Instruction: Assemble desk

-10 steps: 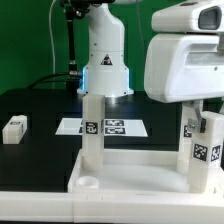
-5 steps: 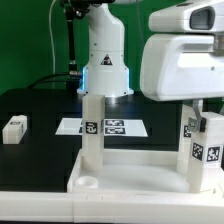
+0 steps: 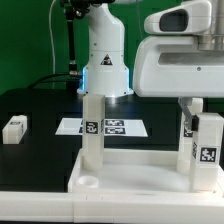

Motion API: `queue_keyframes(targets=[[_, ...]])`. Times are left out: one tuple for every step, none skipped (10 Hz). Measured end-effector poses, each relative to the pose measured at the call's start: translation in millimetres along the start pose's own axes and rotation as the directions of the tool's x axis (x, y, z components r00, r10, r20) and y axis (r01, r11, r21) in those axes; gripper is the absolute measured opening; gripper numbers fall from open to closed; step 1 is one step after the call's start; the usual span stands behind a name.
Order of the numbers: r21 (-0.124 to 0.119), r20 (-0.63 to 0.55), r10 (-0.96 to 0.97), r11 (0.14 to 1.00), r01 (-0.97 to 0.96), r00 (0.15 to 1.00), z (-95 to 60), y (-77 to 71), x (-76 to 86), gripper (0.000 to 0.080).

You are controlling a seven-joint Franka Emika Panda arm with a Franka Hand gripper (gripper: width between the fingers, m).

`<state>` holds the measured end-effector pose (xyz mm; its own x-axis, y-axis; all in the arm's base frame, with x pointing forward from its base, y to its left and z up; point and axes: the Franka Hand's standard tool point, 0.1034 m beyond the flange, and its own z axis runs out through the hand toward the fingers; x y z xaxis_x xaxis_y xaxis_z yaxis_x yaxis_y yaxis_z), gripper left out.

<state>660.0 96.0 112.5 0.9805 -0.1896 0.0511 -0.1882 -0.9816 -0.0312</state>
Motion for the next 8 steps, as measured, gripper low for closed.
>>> queue_keyframes(targets=[[0.003,0.001,0.104,0.995,-0.104,0.995,0.3,-0.4,-0.1,0.0289],[0.007,0.0,0.193,0.981,-0.193,0.981,0.7,-1.2,0.2,0.0289],[0.015,-0.006,0.341,0.94,-0.341,0.94,1.1,-1.3,1.5,0.029],[0.017,-0.005,0.437,0.899,-0.437,0.899,1.2,-1.0,1.7,0.029],[0.021,0.003,0.52,0.854,-0.52,0.854,1.3,-0.9,1.4,0.029],[0.019,0.007,0.599,0.8,-0.599,0.801,1.3,-0.9,1.2,0.029],[0.018,0.01,0.644,0.765,-0.644,0.765,1.3,-1.1,1.1,0.029],[0.017,0.01,0.679,0.734,-0.679,0.734,1.3,-0.9,1.2,0.029]])
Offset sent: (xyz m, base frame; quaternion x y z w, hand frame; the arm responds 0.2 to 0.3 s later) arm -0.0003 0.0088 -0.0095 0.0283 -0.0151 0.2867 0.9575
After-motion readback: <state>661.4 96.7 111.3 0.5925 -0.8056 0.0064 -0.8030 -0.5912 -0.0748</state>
